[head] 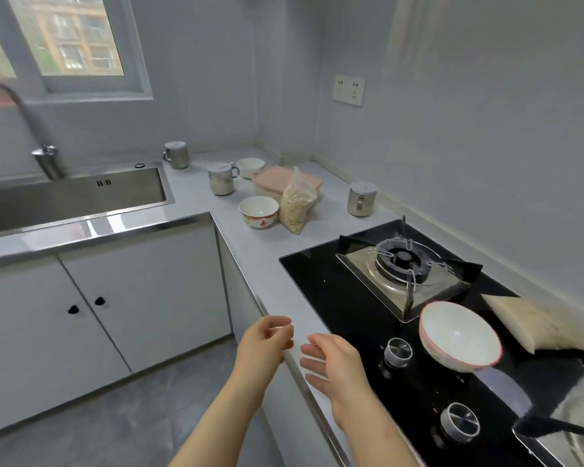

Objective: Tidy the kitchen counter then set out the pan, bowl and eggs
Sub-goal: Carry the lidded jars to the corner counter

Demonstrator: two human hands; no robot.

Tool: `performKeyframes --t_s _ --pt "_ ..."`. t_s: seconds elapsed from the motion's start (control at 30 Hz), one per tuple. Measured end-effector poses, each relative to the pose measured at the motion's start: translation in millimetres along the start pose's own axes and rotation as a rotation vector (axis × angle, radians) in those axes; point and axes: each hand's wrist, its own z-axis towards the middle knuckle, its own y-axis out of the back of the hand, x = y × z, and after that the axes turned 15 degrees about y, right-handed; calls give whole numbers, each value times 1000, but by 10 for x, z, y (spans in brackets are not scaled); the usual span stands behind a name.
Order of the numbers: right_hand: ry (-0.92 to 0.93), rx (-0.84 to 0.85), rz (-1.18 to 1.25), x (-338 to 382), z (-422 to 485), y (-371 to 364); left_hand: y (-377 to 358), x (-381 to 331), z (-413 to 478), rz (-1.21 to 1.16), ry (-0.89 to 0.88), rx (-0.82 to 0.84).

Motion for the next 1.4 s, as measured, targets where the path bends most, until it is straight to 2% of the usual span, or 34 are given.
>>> performKeyframes --t_s 0.3,0.7,0.9,1.13,1.4 --pt "51 80 8 292 1020 -1478 1186 -671 1091 -35 -42 -29" --pt "-3 145 19 355 2176 -2605 2012 -1259 2280 -51 -13 -110" --pt "7 170 21 434 3075 -3011 2189 -1698 3075 -51 -6 -167" --pt "55 201 6 922 4222 -3472 2227 -2492 4048 -13 -50 -199" --pt "88 22 0 1090 4911 -3439 2034 -2928 4857 57 -101 -154"
